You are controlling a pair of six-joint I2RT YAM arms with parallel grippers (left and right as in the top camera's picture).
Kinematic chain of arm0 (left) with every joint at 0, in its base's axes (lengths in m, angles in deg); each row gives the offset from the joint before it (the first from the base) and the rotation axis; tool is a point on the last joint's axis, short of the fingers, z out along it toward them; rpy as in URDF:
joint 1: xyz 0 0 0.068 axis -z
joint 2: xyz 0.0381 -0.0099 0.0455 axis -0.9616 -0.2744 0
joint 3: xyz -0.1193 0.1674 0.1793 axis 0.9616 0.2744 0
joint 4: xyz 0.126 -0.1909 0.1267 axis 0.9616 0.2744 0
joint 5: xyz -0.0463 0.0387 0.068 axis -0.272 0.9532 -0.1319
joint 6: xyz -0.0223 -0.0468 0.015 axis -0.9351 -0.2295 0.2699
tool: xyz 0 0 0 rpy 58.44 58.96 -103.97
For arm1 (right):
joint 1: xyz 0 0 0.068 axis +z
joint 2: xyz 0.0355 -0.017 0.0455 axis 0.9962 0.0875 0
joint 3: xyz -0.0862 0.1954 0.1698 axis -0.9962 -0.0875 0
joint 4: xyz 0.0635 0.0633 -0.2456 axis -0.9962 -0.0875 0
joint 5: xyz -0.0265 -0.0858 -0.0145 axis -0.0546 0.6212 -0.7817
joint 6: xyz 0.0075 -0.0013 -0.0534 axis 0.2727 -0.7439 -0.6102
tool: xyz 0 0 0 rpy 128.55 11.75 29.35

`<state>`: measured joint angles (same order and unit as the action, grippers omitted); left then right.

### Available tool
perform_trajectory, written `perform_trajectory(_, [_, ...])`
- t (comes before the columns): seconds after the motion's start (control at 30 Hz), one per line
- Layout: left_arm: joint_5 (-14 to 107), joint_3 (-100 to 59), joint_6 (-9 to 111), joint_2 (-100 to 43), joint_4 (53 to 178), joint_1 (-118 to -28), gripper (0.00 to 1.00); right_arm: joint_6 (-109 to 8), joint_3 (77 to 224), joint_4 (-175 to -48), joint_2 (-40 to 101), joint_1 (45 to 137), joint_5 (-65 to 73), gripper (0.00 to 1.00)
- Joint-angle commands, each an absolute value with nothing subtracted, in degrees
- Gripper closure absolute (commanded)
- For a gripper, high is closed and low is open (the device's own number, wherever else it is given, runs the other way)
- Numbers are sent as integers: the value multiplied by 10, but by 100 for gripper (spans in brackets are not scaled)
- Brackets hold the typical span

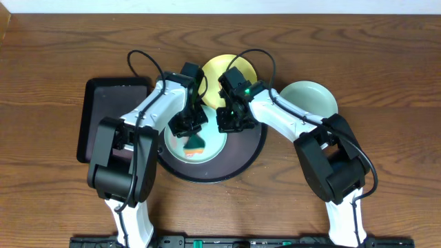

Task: Clean dirty plates on tray and stack at the side
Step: 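Scrub the second green plate with the sponge in the left gripper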

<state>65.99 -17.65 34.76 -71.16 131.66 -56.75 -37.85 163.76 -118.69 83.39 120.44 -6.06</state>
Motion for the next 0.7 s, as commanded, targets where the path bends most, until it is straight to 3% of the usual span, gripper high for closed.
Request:
perform_trajectory(0.0, [668, -168, 433, -740, 1247, -564, 93, -375, 1643, -1186, 857, 1210, -79, 99])
perform_trajectory(0.47, [892, -168, 316, -641, 1268, -559, 93, -377, 1643, -1186, 857, 1210, -79, 99])
perform_trajectory(0.67, [904, -167, 219, -627, 1327, -549, 93, -378, 1643, -1186, 857, 1210, -79, 99])
